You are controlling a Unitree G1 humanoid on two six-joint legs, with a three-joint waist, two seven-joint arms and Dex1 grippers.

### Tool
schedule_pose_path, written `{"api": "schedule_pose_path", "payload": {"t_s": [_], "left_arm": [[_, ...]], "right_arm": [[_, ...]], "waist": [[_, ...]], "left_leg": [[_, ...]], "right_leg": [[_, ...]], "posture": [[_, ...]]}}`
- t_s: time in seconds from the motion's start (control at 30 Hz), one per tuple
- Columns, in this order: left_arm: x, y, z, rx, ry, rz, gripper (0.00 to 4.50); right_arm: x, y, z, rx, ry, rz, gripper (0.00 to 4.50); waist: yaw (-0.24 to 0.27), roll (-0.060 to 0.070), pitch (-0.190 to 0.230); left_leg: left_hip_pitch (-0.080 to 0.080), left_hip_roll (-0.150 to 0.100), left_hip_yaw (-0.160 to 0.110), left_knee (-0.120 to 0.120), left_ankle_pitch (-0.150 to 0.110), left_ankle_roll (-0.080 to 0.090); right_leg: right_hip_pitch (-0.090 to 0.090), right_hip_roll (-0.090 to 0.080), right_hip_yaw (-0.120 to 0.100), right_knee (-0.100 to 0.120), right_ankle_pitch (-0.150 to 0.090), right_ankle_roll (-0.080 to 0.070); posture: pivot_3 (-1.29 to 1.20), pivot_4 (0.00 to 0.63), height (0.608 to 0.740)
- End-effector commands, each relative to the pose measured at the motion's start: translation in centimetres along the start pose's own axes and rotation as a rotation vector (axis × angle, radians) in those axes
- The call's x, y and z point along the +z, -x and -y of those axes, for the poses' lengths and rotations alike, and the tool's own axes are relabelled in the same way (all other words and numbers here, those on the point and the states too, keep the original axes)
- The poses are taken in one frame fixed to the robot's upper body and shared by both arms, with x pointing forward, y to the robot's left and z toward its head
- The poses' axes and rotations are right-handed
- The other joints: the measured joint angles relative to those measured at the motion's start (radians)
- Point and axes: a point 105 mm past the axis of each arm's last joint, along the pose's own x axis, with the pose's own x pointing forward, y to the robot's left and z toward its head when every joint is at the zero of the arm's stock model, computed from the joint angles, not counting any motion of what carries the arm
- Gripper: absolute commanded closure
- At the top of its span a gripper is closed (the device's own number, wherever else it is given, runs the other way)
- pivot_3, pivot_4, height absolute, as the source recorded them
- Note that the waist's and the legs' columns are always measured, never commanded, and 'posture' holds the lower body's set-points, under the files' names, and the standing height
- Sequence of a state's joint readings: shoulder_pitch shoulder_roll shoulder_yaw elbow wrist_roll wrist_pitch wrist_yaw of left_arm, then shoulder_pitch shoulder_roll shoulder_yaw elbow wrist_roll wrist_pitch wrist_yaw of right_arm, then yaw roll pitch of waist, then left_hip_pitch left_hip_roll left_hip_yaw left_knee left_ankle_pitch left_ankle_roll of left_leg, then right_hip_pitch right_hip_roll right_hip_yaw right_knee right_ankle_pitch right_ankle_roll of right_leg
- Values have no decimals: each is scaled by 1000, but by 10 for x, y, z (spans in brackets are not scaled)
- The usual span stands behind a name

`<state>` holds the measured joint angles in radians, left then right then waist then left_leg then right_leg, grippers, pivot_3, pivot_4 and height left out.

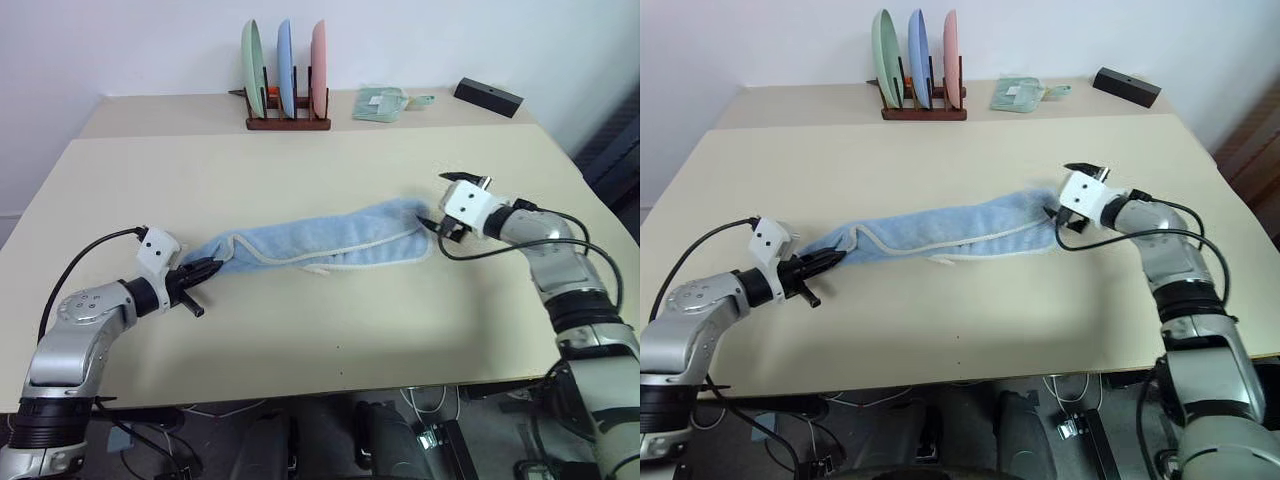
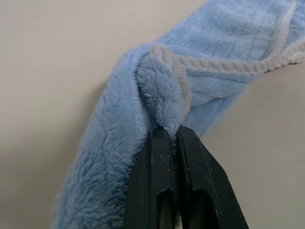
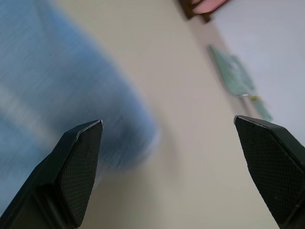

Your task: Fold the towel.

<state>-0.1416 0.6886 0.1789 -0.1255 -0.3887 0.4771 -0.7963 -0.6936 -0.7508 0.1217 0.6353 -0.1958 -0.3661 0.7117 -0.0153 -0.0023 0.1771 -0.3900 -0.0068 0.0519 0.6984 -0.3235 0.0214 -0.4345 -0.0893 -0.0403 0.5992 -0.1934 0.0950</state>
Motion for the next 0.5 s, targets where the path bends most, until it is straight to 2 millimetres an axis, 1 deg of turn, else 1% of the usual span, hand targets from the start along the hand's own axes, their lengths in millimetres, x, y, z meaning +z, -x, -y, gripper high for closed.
{"api": "schedule_pose_path", "payload": {"t_s": [0.03,0.13,0.23,0.3,0.5], "left_arm": [[13,1,5,-27,-30,31,4484],[15,-2,8,-39,-24,39,4484],[16,-3,9,-45,-23,43,4484],[16,-4,9,-48,-26,41,4484],[16,-5,12,-53,-25,45,4484]], "right_arm": [[7,2,4,1,124,16,0],[1,-6,-4,16,238,-21,0],[2,-15,-3,-20,294,-22,0],[3,-22,-8,-9,330,-18,0],[17,-39,-8,-55,391,29,0]], "waist": [[-5,0,0],[-5,0,0],[-3,0,0],[-2,0,0],[-2,0,0]], "left_leg": [[0,0,0,0,0,0],[1,1,0,0,0,0],[1,0,1,0,0,0],[1,0,1,0,0,0],[0,0,1,0,0,-1]], "right_leg": [[0,0,0,0,0,0],[0,1,0,1,0,0],[0,1,0,1,0,0],[0,1,0,0,0,0],[0,1,0,0,0,0]], "posture": [[0,150,740],[0,150,740],[0,150,740],[0,150,740],[0,150,740]]}}
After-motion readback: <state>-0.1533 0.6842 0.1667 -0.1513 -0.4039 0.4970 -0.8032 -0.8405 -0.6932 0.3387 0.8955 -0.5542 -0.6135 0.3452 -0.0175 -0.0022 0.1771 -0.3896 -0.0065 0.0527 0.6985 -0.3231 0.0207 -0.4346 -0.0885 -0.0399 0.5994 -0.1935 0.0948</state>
